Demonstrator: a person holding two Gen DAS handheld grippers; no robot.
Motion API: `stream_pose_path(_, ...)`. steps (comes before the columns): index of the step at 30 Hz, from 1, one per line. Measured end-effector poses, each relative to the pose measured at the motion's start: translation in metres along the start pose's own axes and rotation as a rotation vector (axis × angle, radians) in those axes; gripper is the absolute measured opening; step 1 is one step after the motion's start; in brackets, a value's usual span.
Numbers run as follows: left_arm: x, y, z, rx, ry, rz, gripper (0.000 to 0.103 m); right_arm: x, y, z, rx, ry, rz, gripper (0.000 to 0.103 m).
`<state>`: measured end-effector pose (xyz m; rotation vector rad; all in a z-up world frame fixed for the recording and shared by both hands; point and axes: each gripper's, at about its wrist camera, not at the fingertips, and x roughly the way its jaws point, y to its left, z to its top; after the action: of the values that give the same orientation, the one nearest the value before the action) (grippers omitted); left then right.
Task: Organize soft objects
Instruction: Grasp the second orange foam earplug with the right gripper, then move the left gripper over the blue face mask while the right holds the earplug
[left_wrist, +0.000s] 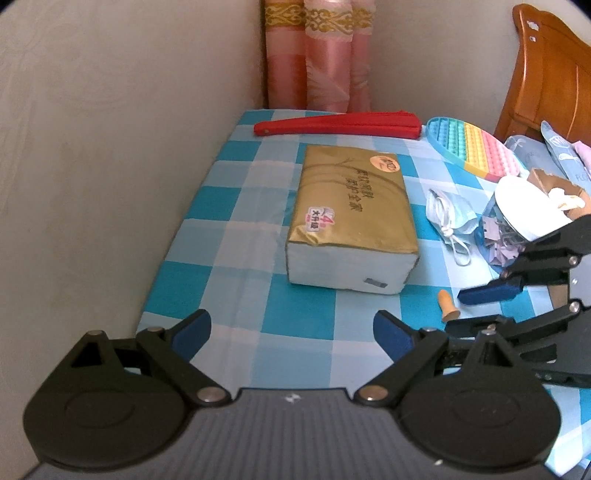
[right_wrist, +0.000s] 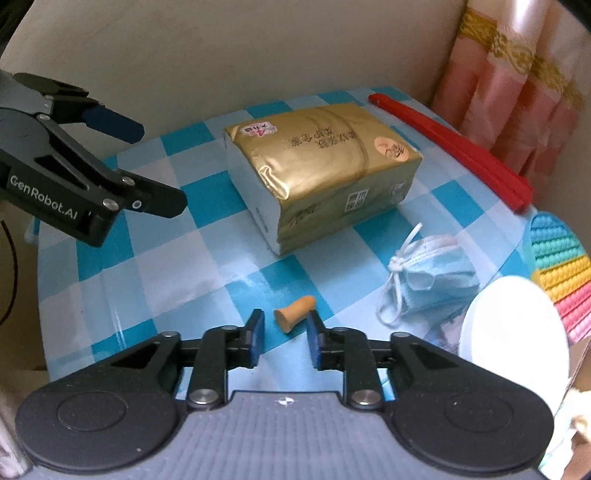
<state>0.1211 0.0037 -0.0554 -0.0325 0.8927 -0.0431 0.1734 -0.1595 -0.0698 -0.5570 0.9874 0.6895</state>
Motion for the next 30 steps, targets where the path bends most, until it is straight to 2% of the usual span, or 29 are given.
stream_pose_path(1, 0.001, 0.001, 0.000, -0.002, 0.002, 0.000, 0.094, 0.000, 0.000, 0.001, -0.014, -0.001, -0.006, 0.041)
stream_pose_path(2, 0.001, 0.001, -0.001, -0.003, 0.003, 0.000, 0.094, 0.001, 0.000, 0.001, -0.033, 0.001, -0.015, 0.042)
stream_pose_path(9, 0.004, 0.002, -0.004, -0.012, 0.013, -0.012, 0.094, 0.011, 0.000, 0.006, -0.151, 0.028, -0.037, 0.042)
stream_pose_path(15, 0.008, 0.001, -0.004, -0.007, 0.022, -0.018, 0.094, 0.016, -0.004, 0.016, -0.183, 0.028, 0.002, 0.042)
stream_pose_path(20, 0.010, 0.000, -0.003, -0.001, 0.024, -0.019, 0.094, 0.019, -0.014, 0.018, -0.157, 0.032, 0.054, 0.039)
stream_pose_path(22, 0.010, -0.002, -0.003, 0.002, 0.026, -0.018, 0.095, 0.020, -0.019, 0.018, -0.131, 0.039, 0.091, 0.031)
stream_pose_path(23, 0.010, -0.003, -0.003, 0.005, 0.027, -0.020, 0.094, 0.020, -0.021, 0.019, -0.118, 0.040, 0.106, 0.031)
stream_pose_path(30, 0.006, -0.016, 0.001, 0.056, 0.030, -0.026, 0.094, 0.012, -0.023, 0.012, -0.031, 0.022, 0.097, 0.030)
